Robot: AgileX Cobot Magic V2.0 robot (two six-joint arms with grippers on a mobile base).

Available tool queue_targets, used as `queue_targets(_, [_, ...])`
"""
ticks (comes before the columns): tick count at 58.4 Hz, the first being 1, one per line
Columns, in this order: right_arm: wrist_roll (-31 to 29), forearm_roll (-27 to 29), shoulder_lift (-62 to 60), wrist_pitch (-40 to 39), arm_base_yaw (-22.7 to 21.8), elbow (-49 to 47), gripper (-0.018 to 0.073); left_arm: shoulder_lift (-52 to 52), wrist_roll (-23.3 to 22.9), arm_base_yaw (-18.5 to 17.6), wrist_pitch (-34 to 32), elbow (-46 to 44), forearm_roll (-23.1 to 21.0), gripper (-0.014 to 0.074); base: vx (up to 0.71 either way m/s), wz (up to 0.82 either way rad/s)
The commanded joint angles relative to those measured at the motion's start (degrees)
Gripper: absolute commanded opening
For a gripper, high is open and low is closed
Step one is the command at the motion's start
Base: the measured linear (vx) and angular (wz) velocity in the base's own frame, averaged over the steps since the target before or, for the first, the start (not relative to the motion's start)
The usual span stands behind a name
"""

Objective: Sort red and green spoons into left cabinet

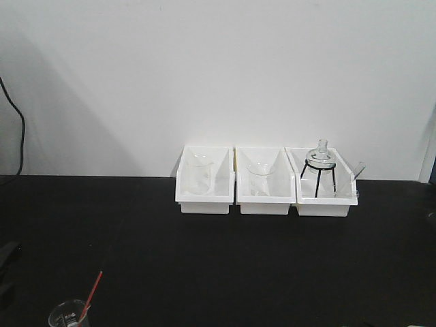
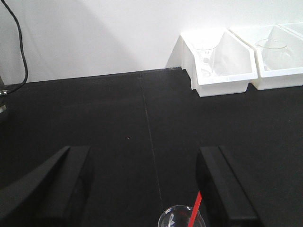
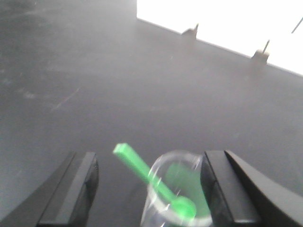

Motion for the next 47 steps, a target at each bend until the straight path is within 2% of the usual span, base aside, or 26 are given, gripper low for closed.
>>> queue_targets(1, [0.87, -0.13, -1.44, -11.53, -0.26, -2.25, 0.0504, -0.47, -0.16, 0.01, -4.29, -1.82, -0.09, 0.0579, 0.0, 0.0])
queue_targets(23, [4.18, -2.7, -1.44, -7.5, -0.26, -4.37, 0.0491, -0.47, -0.17, 0.01, -4.29, -1.82, -0.14, 0.0579, 0.0, 0.0])
queue_targets(28, [3.86, -4.34, -1.44, -6.16, -0.26, -4.37, 0.0491, -0.47, -0.17, 0.01, -4.29, -1.82, -0.14, 0.0579, 0.0, 0.0])
queue_targets(47, [3.51, -4.93, -0.5, -1.22, -0.26, -4.37, 0.0491, -0.47, -0.22, 0.01, -4.29, -1.82, -0.13, 0.0579, 0.0, 0.0])
